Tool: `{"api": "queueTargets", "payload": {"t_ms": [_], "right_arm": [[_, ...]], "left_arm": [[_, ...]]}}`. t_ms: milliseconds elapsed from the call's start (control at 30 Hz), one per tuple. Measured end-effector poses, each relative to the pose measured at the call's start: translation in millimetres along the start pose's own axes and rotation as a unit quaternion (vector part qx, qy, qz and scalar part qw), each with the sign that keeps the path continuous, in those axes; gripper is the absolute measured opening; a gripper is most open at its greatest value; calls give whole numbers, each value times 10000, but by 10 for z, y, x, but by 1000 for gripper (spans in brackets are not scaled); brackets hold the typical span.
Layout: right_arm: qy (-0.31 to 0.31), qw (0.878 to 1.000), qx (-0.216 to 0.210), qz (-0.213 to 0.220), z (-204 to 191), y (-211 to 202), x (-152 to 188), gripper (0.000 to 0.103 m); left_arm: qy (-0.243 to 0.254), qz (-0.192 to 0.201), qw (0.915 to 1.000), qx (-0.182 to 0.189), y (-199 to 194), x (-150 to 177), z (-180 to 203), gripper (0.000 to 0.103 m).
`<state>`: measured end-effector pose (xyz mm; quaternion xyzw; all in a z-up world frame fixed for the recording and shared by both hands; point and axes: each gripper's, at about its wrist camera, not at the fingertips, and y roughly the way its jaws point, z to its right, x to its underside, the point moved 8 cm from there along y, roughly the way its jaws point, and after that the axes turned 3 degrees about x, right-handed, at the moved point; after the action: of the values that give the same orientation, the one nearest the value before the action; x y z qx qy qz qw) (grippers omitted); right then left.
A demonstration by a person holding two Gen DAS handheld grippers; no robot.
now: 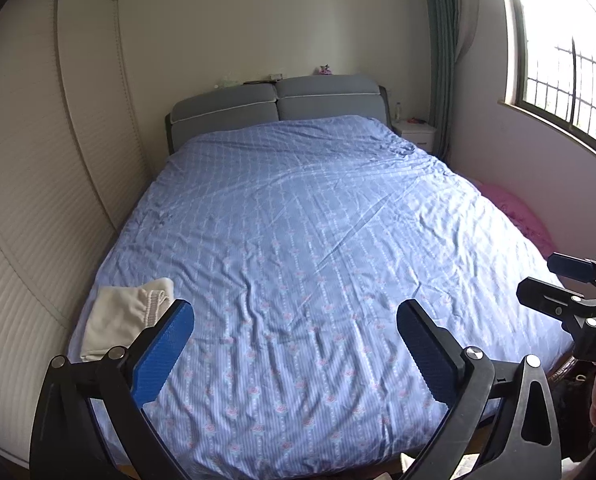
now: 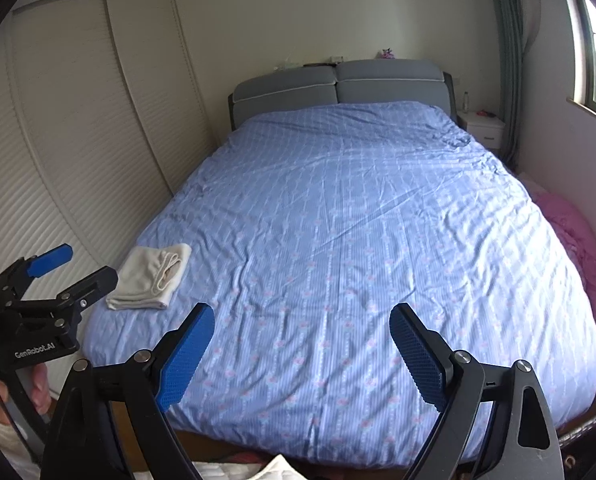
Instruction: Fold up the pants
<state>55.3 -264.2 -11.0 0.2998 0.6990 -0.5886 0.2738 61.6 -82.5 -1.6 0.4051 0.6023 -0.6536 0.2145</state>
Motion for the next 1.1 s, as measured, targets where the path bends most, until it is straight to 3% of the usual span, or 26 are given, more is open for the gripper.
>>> {"api": "queueTargets", "payload": {"t_ms": [400,1100], "right_arm": [[-28,9997,125,215,84,-141,-119,90],[15,9999,55,133,123,-59,-134,90]], "left_arm": [[-112,131,9997,195,-16,-80,68,103],[-201,35,9986,483,-9,-87,48,103]]}}
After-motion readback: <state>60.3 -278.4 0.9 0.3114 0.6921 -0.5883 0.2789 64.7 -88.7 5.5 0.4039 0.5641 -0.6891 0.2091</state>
